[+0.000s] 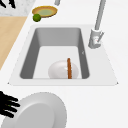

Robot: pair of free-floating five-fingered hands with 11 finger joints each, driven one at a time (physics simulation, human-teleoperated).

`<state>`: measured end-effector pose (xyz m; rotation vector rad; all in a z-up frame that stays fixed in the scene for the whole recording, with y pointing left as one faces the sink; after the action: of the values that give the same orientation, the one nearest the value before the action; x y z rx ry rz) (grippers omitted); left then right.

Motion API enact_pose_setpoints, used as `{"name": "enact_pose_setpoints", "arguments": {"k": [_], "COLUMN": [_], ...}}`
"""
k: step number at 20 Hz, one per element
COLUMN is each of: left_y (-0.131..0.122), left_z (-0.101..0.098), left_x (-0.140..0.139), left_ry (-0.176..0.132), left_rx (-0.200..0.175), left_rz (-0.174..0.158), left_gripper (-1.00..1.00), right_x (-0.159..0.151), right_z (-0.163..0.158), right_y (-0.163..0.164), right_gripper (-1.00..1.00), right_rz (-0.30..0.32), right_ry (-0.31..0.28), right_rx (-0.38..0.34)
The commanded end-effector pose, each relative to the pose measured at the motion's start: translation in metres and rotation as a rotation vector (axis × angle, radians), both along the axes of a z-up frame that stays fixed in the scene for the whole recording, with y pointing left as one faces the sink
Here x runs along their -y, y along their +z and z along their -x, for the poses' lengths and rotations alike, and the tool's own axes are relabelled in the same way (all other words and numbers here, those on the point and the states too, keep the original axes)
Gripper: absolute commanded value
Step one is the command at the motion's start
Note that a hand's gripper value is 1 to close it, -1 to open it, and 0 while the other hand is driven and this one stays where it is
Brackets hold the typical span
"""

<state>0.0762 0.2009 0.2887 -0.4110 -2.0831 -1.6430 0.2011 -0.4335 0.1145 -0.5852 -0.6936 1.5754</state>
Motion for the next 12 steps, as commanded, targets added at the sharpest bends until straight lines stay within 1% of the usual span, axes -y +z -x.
{"name": "enact_pose_setpoints", "arguments": {"k": [1, 3, 4, 5, 6, 9, 12], "left_y": [0.000, 0.000, 0.000, 0.000, 0.000, 0.000, 0.000], "left_z": [0.000, 0.000, 0.000, 0.000, 0.000, 0.000, 0.000], "left_x": [0.000, 0.000, 0.000, 0.000, 0.000, 0.000, 0.000], "left_ry": [0.000, 0.000, 0.000, 0.000, 0.000, 0.000, 0.000], "left_rx": [0.000, 0.000, 0.000, 0.000, 0.000, 0.000, 0.000], "left_rz": [0.000, 0.000, 0.000, 0.000, 0.000, 0.000, 0.000], "left_gripper": [0.00, 0.00, 0.00, 0.00, 0.00, 0.00, 0.00], "right_x": [0.002, 0.004, 0.003, 0.002, -0.003, -0.002, -0.002], "right_z": [-0.011, -0.010, -0.010, -0.010, -0.011, -0.017, -0.026], "right_y": [-0.017, -0.018, -0.019, -0.020, -0.020, -0.021, -0.024], "right_gripper": [-1.00, -1.00, -1.00, 1.00, 1.00, 1.00, 1.00], "right_rz": [0.000, -0.013, -0.008, -0.003, 0.025, 0.021, 0.013], "right_ry": [0.000, 0.001, 0.002, 0.003, 0.029, 0.034, 0.036], "right_rx": [-0.021, -0.017, -0.019, -0.017, 0.024, 0.176, 0.282]}}
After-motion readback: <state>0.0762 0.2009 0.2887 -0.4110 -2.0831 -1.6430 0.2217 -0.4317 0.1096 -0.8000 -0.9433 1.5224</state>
